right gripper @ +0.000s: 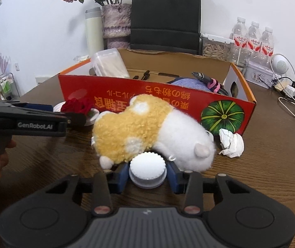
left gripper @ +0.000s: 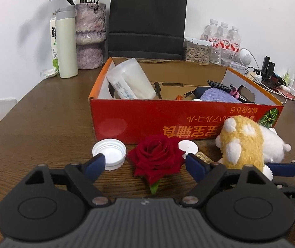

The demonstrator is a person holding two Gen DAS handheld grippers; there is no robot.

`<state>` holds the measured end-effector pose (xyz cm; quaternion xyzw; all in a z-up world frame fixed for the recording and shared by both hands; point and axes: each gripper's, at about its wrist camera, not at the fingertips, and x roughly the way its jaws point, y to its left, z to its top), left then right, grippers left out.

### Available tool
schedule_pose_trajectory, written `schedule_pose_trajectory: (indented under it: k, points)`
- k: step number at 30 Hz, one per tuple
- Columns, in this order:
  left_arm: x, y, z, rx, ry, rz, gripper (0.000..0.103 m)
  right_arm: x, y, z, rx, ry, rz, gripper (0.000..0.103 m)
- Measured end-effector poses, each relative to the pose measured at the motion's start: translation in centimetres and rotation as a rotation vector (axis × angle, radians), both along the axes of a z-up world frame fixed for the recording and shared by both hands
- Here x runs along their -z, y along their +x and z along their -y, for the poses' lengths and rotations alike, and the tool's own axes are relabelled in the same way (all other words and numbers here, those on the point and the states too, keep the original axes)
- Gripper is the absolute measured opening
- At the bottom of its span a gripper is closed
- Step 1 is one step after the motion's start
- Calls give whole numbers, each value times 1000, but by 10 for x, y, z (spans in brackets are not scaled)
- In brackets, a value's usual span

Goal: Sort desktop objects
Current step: 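Grasp a white bottle cap with the right tool while the left tool grasps the red rose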

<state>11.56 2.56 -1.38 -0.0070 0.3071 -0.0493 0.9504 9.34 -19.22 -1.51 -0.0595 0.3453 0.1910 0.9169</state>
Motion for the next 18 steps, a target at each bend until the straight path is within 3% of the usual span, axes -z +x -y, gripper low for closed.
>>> schedule_pose_trajectory:
  k: [4,6,7,8,11,18]
  points:
    - [0,2,1,-1,-10,5,80,0,-1,1,-1,4,2,39]
    - [-1,1,2,5,-13,12,64,0,-2,1,0,7,2,39]
    - [-1,1,2,13,-21,7,51,-1,-2,1,0,9,2,39]
    - [-1,1,2,15,-27,3,47,-1,-3,1,-1,10,4,39]
    - [-1,-2,2,21,-20,19,39,-2,-6,2,0,15,9,39]
    - [-2,-16,2,33,-20,32,34,-6,-13,8,12,27,26,39]
